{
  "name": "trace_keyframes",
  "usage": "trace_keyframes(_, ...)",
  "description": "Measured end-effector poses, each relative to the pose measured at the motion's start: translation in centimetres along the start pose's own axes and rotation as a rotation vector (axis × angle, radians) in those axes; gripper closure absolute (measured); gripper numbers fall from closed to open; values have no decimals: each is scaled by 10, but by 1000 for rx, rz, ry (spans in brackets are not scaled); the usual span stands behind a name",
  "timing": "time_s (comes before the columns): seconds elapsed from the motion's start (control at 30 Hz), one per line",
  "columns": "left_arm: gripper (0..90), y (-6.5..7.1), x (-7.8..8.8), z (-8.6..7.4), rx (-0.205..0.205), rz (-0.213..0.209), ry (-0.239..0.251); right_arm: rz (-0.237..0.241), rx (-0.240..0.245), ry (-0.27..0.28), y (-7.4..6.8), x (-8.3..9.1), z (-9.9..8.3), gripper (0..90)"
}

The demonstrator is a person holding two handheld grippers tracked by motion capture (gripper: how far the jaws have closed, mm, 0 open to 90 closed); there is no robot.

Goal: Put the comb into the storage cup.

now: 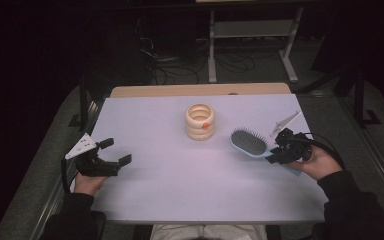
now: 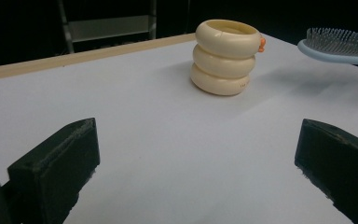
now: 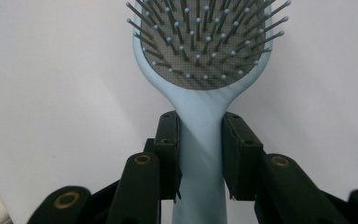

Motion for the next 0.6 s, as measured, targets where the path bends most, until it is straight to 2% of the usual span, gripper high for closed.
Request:
trace_keyframes(0.27,0,0,0,0,-1,-2,-1,3,32,34,-8,8,19,685)
trace_keyframes(0.6,0,0,0,0,0,-2,-2,-4,55,67,-12,15,38,685)
Point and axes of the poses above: each handheld gripper's, and its own axes: x roughly backward along the jaws, z roughly out of its top, y roughly to its right, the point moved 1 cm from there along -x, roughly forward along the jaws, and after that the axes turned 3 degrees about z, right-handed, at the moved point
